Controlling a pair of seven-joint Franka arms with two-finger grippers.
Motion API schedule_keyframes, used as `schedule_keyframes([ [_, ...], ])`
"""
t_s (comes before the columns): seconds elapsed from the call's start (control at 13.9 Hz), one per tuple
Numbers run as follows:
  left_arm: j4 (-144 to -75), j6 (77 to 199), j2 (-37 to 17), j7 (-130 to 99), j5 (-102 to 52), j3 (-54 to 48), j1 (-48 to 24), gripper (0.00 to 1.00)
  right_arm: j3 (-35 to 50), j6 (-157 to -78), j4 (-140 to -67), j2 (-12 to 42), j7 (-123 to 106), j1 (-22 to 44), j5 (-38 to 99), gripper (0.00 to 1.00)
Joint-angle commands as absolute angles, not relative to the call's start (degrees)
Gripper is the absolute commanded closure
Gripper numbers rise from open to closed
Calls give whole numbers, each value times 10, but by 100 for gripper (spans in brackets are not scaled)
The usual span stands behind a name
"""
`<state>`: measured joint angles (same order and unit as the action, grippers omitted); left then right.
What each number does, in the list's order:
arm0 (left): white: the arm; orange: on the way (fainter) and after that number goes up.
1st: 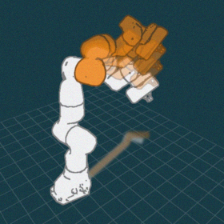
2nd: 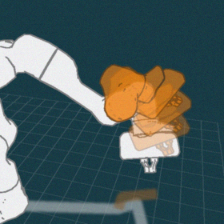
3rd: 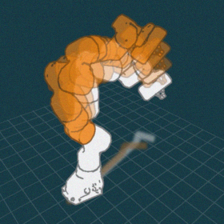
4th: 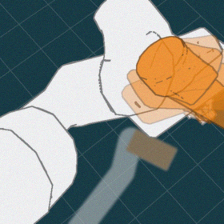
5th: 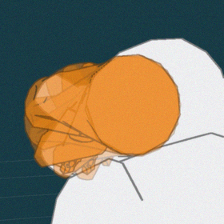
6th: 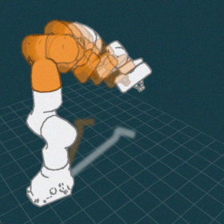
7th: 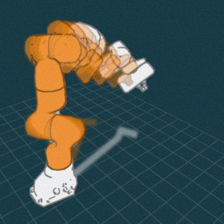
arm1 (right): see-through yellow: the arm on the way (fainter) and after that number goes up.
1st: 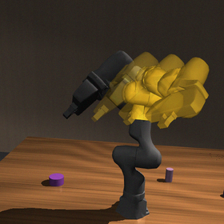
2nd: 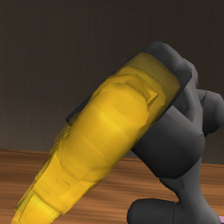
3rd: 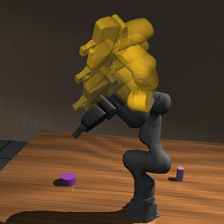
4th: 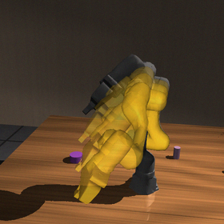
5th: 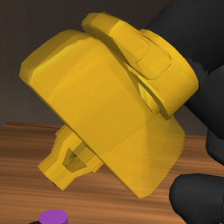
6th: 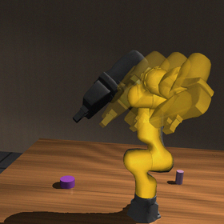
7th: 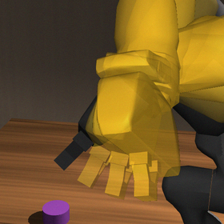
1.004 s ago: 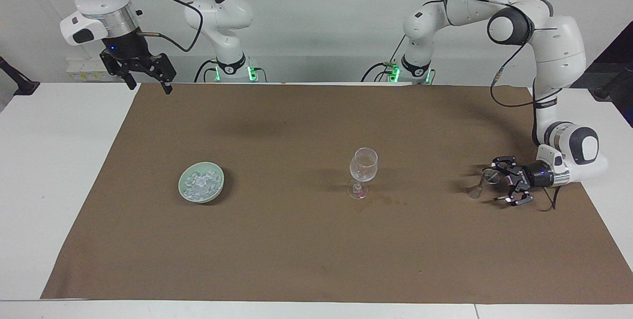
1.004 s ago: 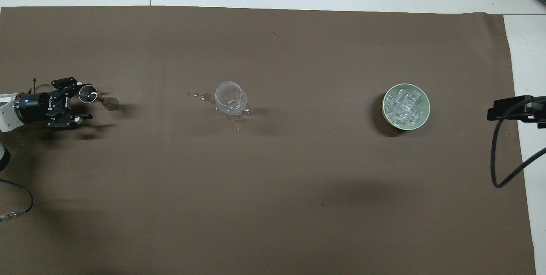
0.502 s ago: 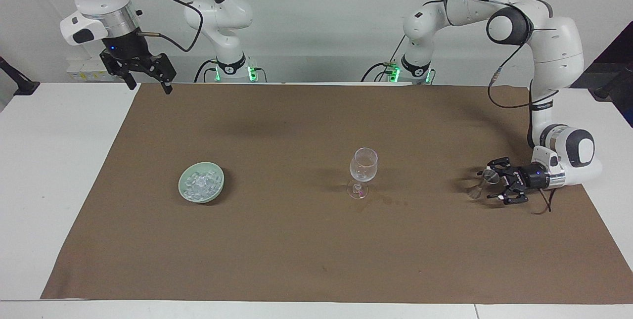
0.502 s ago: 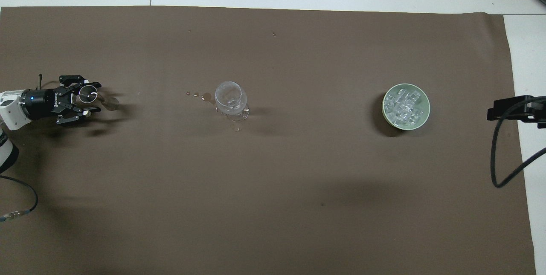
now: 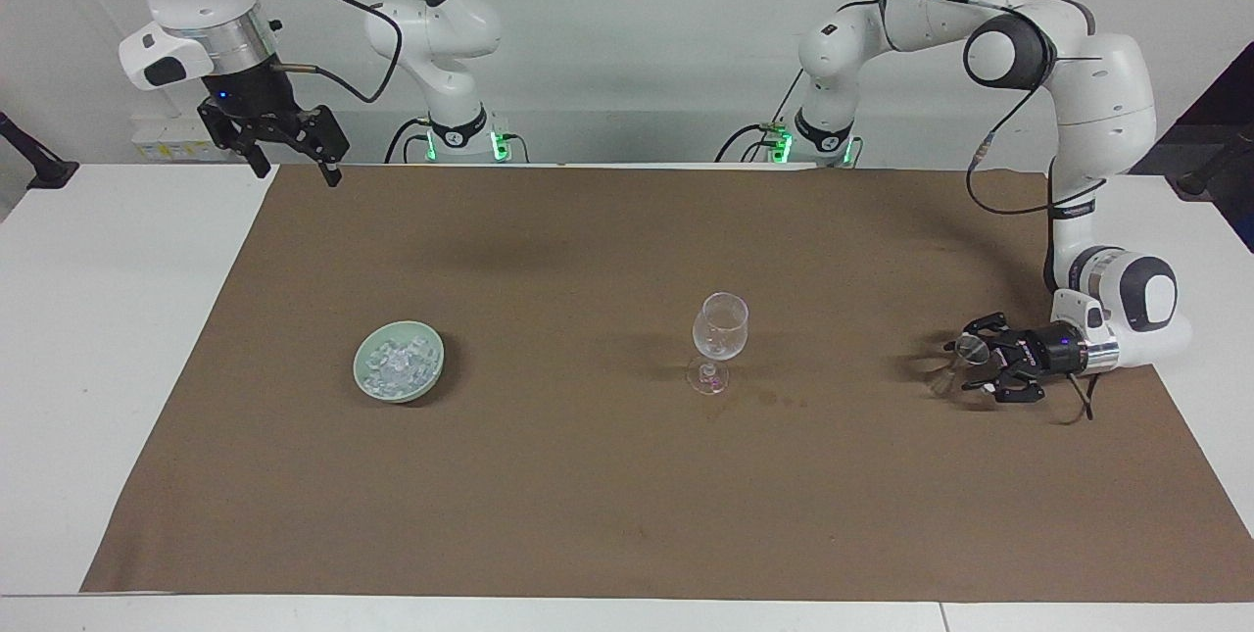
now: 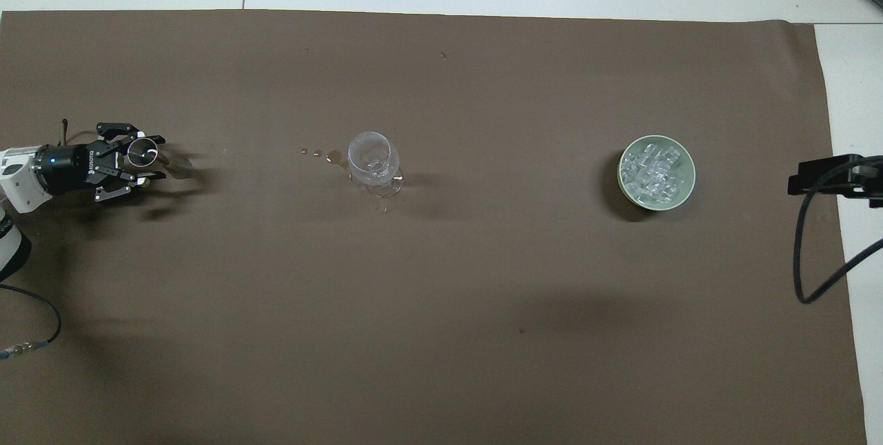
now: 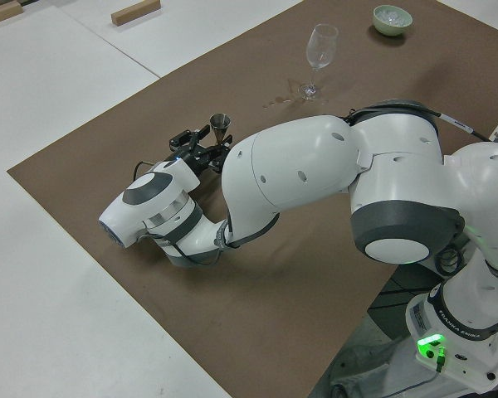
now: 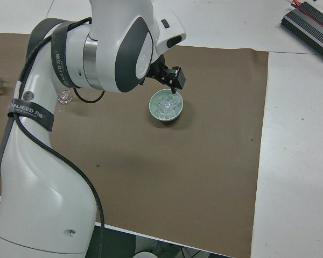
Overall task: Pour wine and add ice with both arms
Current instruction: 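Close the left gripper on the metal cup and lift it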
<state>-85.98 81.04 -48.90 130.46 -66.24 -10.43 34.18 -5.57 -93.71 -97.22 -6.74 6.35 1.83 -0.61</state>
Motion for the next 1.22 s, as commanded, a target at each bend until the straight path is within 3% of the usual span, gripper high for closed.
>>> schedule_keyframes([
  [0.0, -870, 795, -491, 1324, -673, -105, 345, 46, -51, -940, -971, -66, 52, 10, 6, 0],
  [0.57, -870, 792, -490, 1328, -671, -104, 350, 46, -51, -940, -971, -66, 52, 10, 6, 0],
  [0.79, -871, 793, -490, 1328, -671, -104, 352, 53, -51, -940, -971, -66, 51, 10, 6, 0],
  [1.15, -875, 794, -490, 1328, -671, -104, 352, 55, -51, -940, -971, -66, 52, 10, 6, 0],
])
